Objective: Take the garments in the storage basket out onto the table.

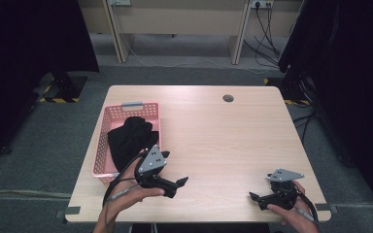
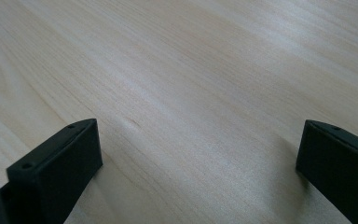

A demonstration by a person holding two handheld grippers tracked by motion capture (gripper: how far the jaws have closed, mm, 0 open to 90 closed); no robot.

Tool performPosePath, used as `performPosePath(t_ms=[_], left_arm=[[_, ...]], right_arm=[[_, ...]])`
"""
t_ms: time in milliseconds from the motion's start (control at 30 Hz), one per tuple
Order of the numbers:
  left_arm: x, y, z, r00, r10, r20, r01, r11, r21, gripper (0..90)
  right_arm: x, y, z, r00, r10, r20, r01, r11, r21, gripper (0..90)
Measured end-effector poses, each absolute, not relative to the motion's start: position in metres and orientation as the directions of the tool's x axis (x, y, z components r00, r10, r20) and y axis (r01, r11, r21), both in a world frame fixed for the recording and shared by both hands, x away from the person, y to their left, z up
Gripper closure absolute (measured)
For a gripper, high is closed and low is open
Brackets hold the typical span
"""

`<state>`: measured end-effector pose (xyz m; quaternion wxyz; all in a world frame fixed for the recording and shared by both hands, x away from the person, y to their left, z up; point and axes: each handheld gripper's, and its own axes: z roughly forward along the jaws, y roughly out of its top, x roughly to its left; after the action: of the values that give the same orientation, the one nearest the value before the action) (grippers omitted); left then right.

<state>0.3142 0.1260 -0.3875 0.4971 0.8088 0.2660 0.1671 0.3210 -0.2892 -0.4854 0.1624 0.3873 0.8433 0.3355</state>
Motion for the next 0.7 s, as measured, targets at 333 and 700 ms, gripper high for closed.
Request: performPosePath(t_ms=[333, 700], left_arm=[[0.315, 0.143, -0.38, 0.769, 0.639, 0.008, 0.267, -0.334, 0.904, 3.2], [0.316, 0.16, -0.375, 0.737, 0.676, 0.006, 0.272, -0.305, 0.913, 3.2]], right_arm=[[0.321, -0.289, -0.485, -0.647, 0.762, -0.014, 0.544, 0.475, 0.692, 0.2], [0.321, -0.289, -0.485, -0.647, 0.762, -0.014, 0.544, 0.475, 0.692, 0.2]])
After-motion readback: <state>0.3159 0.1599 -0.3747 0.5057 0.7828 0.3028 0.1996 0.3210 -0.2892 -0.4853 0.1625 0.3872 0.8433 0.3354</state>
